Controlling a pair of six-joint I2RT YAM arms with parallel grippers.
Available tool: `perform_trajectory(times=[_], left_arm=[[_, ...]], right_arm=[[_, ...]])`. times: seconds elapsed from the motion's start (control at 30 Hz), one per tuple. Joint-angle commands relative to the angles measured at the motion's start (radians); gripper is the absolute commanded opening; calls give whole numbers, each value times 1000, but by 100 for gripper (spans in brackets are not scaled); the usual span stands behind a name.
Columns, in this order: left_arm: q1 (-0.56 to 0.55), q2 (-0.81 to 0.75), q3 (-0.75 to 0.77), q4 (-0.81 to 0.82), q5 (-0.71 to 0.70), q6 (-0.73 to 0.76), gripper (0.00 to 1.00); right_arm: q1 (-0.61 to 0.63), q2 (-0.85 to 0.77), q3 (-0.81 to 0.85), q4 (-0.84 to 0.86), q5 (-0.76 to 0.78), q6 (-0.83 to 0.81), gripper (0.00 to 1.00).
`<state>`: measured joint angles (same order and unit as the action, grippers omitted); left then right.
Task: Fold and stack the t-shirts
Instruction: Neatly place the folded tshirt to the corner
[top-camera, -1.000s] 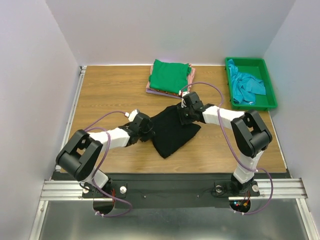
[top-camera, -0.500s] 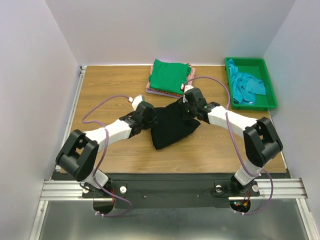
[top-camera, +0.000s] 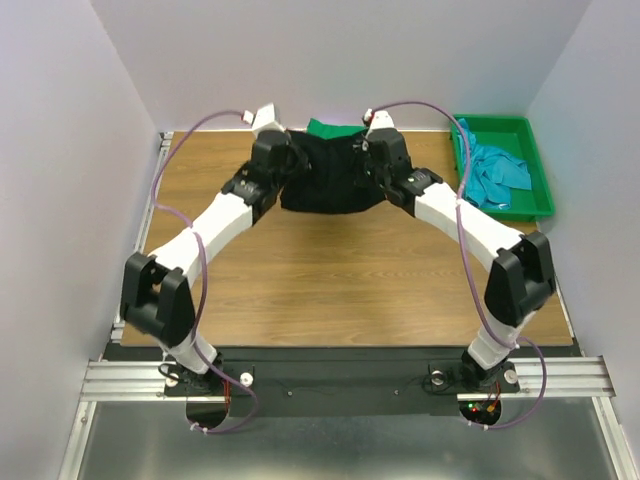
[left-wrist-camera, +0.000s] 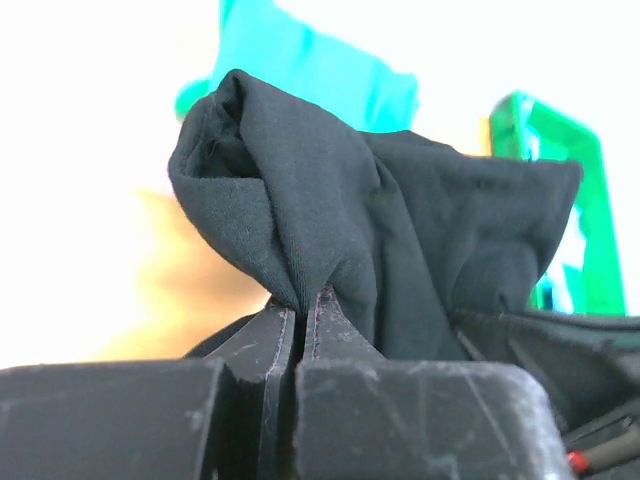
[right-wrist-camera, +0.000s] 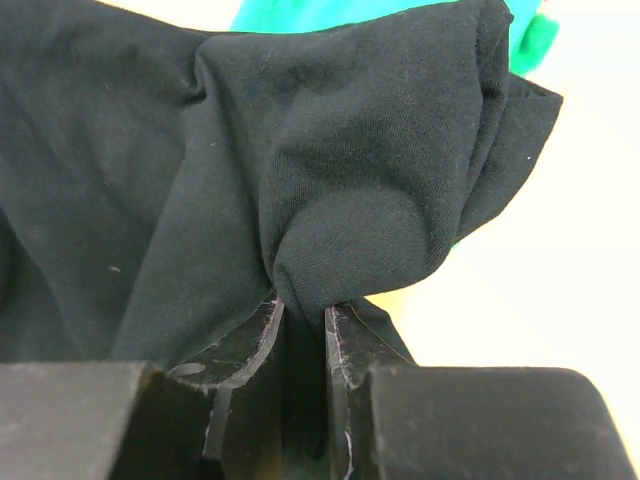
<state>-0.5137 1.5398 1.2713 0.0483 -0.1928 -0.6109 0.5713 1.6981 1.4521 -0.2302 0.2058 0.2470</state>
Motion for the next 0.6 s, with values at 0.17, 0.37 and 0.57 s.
perform_trajectory(times=[0.17,0.37,0.57], left_arm=[[129,375,558,44,229,138,0],[167,627,836,36,256,154,0],[188,833,1057,33,248,163,0]], right_arm=[[-71,238,322,22,103,49,1],[-151,437,488,22,24,40,0],[-195,581,594,19,-69,54,3]])
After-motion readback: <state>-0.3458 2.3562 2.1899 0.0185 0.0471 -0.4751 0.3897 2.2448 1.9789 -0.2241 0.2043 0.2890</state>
